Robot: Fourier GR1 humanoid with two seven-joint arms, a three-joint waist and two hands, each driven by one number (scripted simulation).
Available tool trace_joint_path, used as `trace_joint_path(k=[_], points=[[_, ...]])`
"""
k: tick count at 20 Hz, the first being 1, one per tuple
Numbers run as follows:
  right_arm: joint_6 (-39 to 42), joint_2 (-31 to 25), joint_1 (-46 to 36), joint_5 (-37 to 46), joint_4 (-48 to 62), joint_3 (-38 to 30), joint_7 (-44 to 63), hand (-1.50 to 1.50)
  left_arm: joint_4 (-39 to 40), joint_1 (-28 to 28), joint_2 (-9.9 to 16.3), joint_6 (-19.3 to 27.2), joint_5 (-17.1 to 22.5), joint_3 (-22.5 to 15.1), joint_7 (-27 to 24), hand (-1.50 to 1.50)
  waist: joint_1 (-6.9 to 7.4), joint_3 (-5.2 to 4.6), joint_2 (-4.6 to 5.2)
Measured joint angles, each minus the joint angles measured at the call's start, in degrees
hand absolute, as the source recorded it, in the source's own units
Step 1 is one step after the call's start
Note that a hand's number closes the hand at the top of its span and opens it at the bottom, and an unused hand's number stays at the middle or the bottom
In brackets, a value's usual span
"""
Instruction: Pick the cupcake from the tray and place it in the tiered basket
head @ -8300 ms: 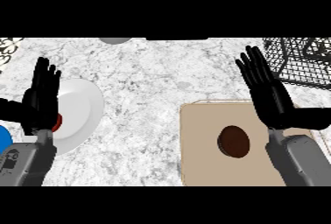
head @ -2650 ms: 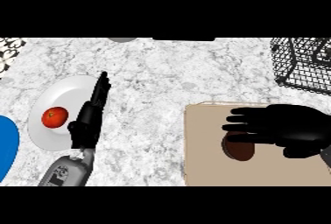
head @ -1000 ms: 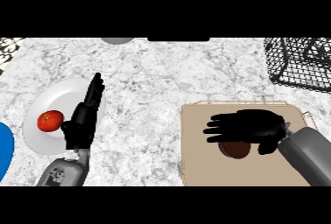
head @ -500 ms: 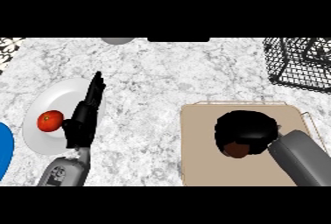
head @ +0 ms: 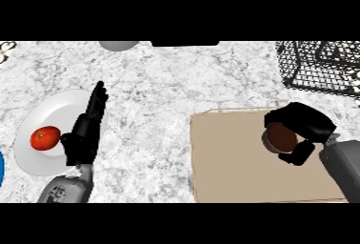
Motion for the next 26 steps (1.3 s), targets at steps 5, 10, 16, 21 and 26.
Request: trace_joint_path(k=[5, 10, 16, 21, 26], points=[[1.8, -0.7, -2.1, 3.0, 4.5, -8.1, 24.1, 1.50, -0.5, 0.2, 0.1, -0.2, 0.1, 0.0, 0.1, 0.00, 0.27, 0.11, -0.09], [5.2, 1.7, -6.8, 5.9, 0.1, -12.0, 45.4, 1.50, -0.6, 0.7, -0.2, -0.3, -0.1, -0.5, 0.2, 0.00, 0.96, 0.30, -0.30], [15.3, 1.8, -13.4, 6.3, -12.3, -15.2, 61.1, 1.50, 0.4, 0.5, -0.4, -0.3, -0.3, -0.2, -0.6, 0.00, 0.78, 0.71, -0.17], [25.8, 0.2, -19.1, 3.5, -22.4, -19.9, 68.8, 1.50, -0.3, 0.1, -0.3, -0.9, -0.2, 0.1, -0.1, 0.00, 1.41, 0.58, -0.10], [32.2, -1.7, -26.2, 0.5, -24.7, -25.3, 72.0, 1.50, -1.1, -0.6, -0.5, -1.7, -0.2, 0.1, 1.0, 0.00, 2.19, 0.56, 0.16]])
